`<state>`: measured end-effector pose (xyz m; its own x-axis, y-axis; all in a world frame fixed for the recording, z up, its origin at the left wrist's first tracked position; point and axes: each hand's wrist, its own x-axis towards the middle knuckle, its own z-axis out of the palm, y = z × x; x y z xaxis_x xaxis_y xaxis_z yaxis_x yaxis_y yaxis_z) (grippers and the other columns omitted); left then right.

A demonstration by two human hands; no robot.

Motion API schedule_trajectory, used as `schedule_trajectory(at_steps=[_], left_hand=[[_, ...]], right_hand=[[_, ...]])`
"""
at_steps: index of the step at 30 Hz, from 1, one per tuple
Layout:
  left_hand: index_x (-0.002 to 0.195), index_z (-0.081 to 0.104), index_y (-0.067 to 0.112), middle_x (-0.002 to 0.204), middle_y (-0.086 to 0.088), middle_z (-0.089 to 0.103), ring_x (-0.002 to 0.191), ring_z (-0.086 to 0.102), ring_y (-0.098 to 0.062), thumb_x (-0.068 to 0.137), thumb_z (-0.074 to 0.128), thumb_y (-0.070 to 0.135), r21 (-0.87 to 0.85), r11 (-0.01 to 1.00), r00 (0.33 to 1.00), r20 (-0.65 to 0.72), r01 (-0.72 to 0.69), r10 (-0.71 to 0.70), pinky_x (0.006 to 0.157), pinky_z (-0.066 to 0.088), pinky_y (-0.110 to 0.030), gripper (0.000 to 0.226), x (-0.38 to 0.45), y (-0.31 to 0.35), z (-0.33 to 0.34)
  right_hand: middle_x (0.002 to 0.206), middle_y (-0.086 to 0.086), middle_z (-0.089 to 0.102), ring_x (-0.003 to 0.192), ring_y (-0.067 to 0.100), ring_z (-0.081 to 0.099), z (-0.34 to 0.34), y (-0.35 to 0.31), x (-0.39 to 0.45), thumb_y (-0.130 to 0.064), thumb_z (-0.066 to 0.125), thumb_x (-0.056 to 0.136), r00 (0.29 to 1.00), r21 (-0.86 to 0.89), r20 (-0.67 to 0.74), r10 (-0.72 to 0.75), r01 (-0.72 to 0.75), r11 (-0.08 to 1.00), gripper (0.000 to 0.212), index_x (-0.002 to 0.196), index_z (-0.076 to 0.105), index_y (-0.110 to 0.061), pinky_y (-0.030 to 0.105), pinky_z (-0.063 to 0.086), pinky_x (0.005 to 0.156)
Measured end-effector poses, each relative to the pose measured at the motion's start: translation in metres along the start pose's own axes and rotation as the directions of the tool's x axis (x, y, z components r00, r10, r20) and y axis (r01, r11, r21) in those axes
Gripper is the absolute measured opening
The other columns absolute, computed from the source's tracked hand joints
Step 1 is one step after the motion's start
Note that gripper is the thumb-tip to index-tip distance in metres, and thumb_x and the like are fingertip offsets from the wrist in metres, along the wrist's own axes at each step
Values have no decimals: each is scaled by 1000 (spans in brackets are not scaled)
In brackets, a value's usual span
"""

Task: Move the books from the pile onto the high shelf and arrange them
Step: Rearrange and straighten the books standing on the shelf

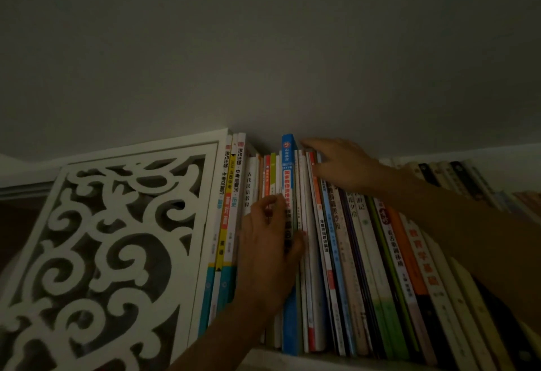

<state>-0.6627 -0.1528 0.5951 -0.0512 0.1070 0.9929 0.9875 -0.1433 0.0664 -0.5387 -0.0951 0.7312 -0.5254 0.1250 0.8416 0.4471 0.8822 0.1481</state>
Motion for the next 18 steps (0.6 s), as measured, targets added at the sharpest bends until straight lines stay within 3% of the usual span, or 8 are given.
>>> schedule_trajectory(at_steps=[2, 3, 5, 7, 11, 13, 15, 18], left_hand=[[140, 31, 16, 132, 13, 30, 106, 27, 24, 90, 55, 13, -147, 989, 999, 15, 34, -32, 88, 27, 7, 56, 0, 8, -2], [136, 35, 12, 126, 17, 33, 103, 31, 26, 89, 55, 6, -235, 971, 999, 18, 48, -45, 81, 27, 10, 52, 0, 11, -3], [130, 40, 11, 115, 25, 32, 103, 33, 27, 87, 55, -1, -330, 942, 998, 4, 54, -56, 78, 29, 10, 47, -1, 14, -7], [125, 41, 21, 111, 30, 26, 105, 30, 30, 85, 57, -2, -349, 937, 998, -42, 26, -43, 83, 31, 9, 49, -3, 17, -12], [117, 37, 35, 113, 27, 32, 106, 40, 20, 83, 60, 8, -359, 933, 984, -147, 41, -100, 85, 42, -1, 48, -11, 17, -15], [118, 41, 31, 114, 16, 44, 104, 51, 5, 83, 60, 19, -375, 910, 968, -103, 177, -231, 85, 52, -20, 41, -18, 16, -9], [127, 40, 26, 121, 6, 50, 107, 53, -8, 86, 59, 27, -283, 904, 941, -10, 321, -337, 92, 51, -36, 46, -23, 19, -4], [133, 39, 27, 122, 4, 51, 107, 53, -10, 90, 55, 27, -239, 905, 933, 12, 353, -361, 94, 49, -36, 46, -28, 27, -5]], right_hand=[[130, 1, 52, 119, 21, 47, 4, 5, -4, -34, 40, 86, 999, -83, 0, -43, 43, 996, 55, 140, 37, -29, 36, 30, 103], [135, 0, 48, 122, 20, 44, 5, 6, -6, -39, 40, 86, 999, -114, 3, -48, 48, 992, 56, 142, 33, -31, 36, 27, 104], [147, -2, 37, 132, 20, 35, 7, 6, -7, -52, 39, 92, 999, -158, -13, -38, 35, 987, 58, 145, 25, -33, 36, 20, 109], [151, -3, 30, 136, 20, 29, 7, 4, -7, -66, 31, 89, 999, -157, -38, -32, 25, 987, 65, 146, 21, -35, 36, 16, 110], [152, -6, 27, 137, 17, 26, 14, 4, -11, -68, 30, 81, 994, -195, -84, -69, 51, 979, 71, 145, 19, -39, 33, 15, 109], [152, -6, 28, 137, 18, 25, 15, 3, -11, -64, 38, 86, 993, -197, -111, -50, 27, 980, 66, 144, 20, -40, 33, 14, 109], [151, -5, 29, 138, 19, 23, 17, 1, -12, -58, 42, 89, 991, -202, -134, -21, -7, 979, 61, 144, 20, -41, 34, 12, 110], [151, -2, 29, 138, 20, 21, 22, 0, -12, -58, 43, 89, 985, -201, -172, 14, -48, 978, 63, 144, 18, -40, 36, 9, 112]])
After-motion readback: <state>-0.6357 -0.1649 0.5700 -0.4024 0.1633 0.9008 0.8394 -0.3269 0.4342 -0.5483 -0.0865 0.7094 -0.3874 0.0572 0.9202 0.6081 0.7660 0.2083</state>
